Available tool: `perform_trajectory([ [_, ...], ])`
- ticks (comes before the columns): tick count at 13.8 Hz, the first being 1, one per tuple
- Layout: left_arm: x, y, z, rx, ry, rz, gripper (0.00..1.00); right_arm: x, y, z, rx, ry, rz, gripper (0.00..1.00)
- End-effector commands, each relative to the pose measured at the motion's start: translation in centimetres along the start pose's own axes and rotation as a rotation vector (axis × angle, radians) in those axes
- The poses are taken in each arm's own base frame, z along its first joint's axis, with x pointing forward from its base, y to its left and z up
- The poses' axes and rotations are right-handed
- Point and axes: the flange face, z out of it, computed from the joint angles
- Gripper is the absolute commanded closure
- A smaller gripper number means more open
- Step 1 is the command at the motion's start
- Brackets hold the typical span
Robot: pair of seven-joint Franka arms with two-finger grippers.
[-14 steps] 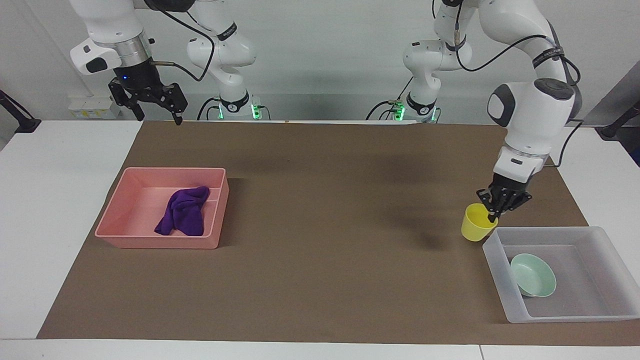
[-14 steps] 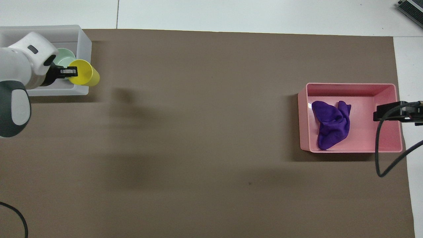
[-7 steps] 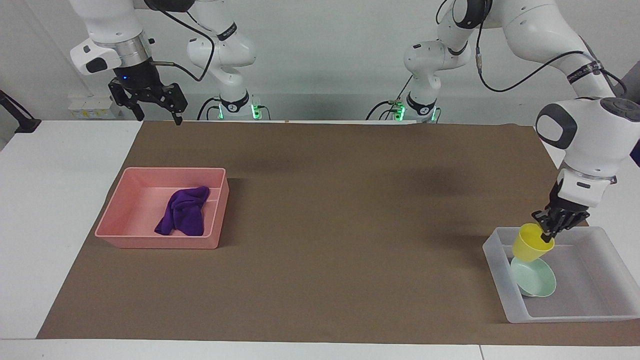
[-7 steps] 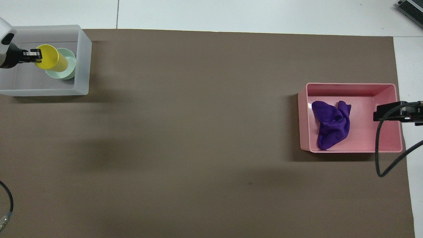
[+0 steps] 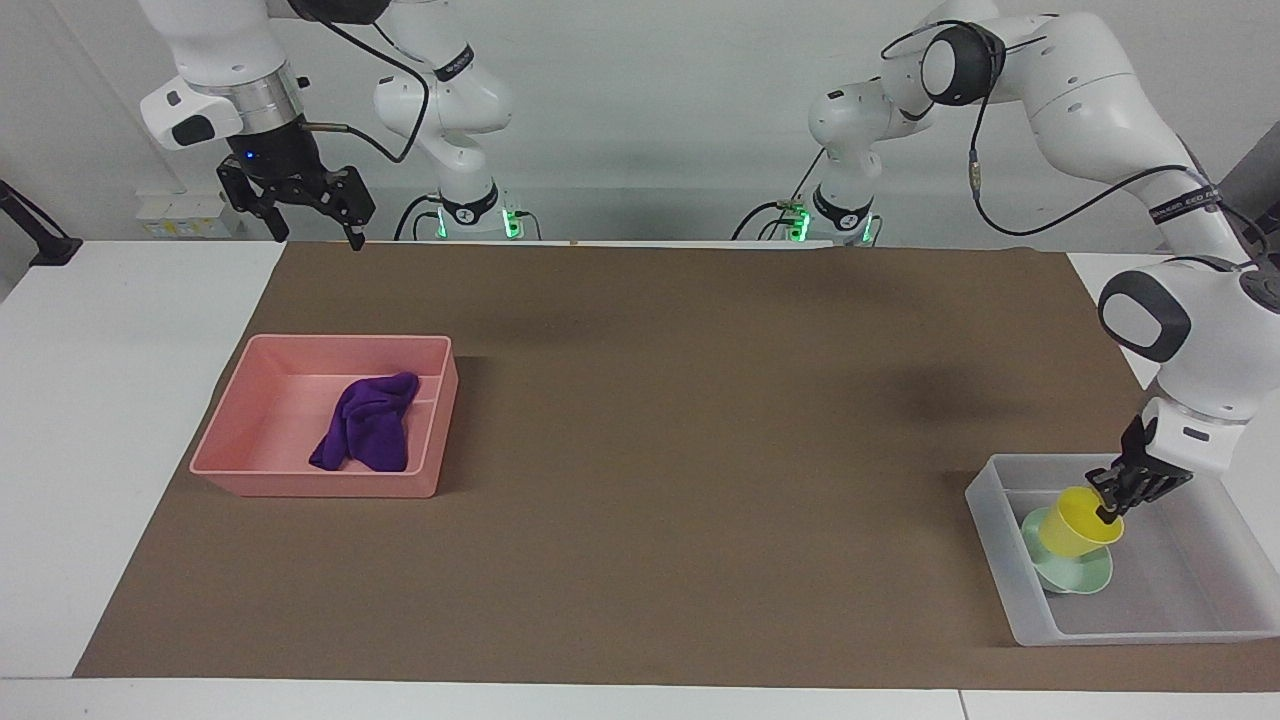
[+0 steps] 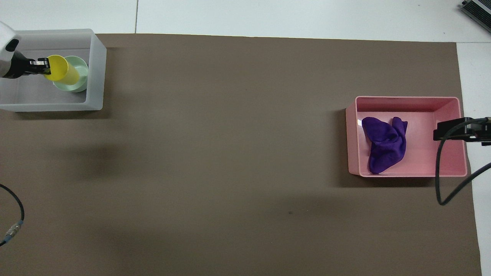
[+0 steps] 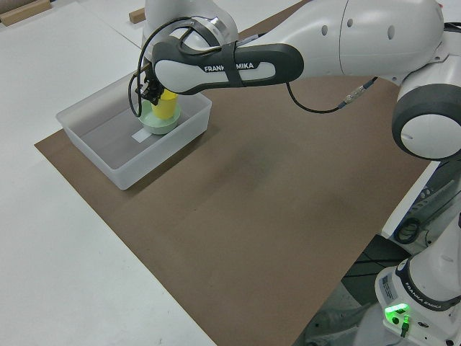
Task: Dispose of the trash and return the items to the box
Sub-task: 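Release the cup and withdraw the left gripper from the clear box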
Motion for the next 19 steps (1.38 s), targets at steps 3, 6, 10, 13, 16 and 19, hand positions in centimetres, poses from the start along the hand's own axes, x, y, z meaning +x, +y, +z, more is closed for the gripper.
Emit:
perform_trajectory([
  [3, -0.8, 0.0, 2.0, -0.027, 0.004, 0.002, 1.0, -0.2, 0.3, -0.1, -0.002, -0.002, -0.022, 0.0],
  [6, -0.8, 0.2, 1.6, -0.029, -0.012, 0.005, 0.37, -0.2, 0.3, -0.1, -0.002, 0.0, -0.021, 0.0],
  [10, -0.6, 1.1, 0.0, -0.027, -0.011, 0.024, 0.0, -0.2, 0.3, -0.1, -0.002, -0.002, -0.022, 0.0],
  [13, -0.8, 4.2, -5.1, -0.033, 0.013, 0.083, 0.0, -0.2, 0.3, -0.1, -0.002, 0.0, -0.022, 0.0],
  [16, -2.1, 8.5, -10.0, -0.046, -0.019, 0.147, 0.0, -0.2, 0.3, -0.1, -0.002, 0.0, -0.022, 0.0],
  [19, -4.4, 13.1, -14.7, -0.035, -0.079, 0.23, 0.0, -0.2, 0.3, -0.1, -0.002, 0.0, -0.022, 0.0],
])
